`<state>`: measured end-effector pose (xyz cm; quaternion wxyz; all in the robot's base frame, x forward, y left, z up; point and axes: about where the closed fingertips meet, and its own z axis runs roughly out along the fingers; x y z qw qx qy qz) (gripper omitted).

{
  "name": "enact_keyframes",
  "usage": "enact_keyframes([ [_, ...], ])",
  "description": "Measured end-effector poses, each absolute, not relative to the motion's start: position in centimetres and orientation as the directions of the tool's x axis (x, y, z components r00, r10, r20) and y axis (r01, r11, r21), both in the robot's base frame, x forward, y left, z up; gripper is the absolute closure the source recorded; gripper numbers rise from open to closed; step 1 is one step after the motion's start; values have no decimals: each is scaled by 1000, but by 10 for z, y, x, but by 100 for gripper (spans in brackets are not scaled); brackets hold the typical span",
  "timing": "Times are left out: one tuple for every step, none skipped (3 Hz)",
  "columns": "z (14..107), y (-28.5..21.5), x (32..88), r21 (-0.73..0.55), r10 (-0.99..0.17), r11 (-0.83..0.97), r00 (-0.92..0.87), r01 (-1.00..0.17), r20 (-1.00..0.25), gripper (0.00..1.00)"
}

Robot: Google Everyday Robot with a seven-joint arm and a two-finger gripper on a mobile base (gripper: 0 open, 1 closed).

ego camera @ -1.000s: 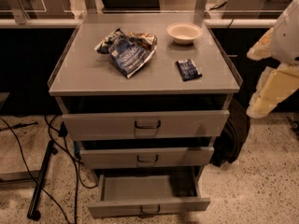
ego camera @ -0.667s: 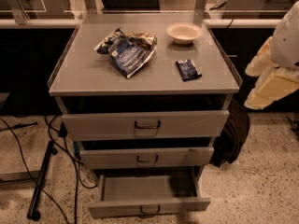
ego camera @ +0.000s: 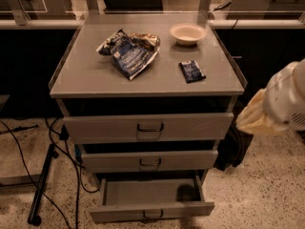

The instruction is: Close bottom drawer

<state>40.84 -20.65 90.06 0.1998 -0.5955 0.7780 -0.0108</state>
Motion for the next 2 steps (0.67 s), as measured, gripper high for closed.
enact_keyframes([
  [836, -205, 408, -218, -898, 314, -214, -924, -385, 100],
  [761, -206, 401, -94, -865, 332, -263, -939, -428, 100],
])
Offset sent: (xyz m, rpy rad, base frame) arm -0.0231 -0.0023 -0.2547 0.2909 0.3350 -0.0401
